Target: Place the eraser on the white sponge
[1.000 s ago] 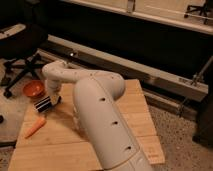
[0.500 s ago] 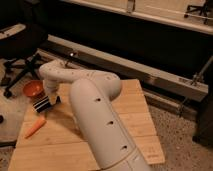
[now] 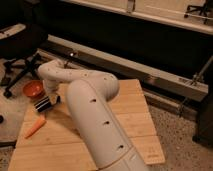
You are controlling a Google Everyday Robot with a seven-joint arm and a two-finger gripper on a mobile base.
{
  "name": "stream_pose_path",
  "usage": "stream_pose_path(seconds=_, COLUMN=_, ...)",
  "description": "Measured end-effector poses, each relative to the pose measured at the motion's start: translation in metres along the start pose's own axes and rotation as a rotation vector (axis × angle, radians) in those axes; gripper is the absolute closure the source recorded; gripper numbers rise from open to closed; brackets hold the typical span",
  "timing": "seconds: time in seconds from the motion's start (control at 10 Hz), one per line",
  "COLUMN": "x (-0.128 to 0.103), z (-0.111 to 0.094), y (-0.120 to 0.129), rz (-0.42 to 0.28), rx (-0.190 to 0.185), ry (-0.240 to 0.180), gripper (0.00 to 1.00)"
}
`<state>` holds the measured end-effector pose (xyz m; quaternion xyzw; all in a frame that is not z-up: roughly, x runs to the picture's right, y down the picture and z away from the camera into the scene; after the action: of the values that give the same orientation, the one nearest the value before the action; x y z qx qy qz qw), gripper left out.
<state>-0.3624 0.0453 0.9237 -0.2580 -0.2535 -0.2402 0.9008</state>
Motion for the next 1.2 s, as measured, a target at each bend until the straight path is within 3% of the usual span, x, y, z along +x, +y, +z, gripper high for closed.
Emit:
stream_pose_path(seconds=0.2, x=-0.001, z=0.000, y=-0.002, rz=0.005, rx=0.002, ry=0.000, gripper=0.20)
stream_pose_path(seconds=0.5, x=-0.002, z=-0.001, y=0.001, rz=-0.003, rx=-0.011, ry=0.001, gripper=0.20)
stream_pose_path(seconds=0.9, x=0.003, z=-0.005, y=0.015, rz=-0.017, rx=-0.058, ry=-0.003, gripper=0.20)
stream_pose_path(seconds=1.2, x=0.018, z=-0.025, y=0.021, rz=-0.018, rx=-0.073, ry=-0.010, gripper=0.20)
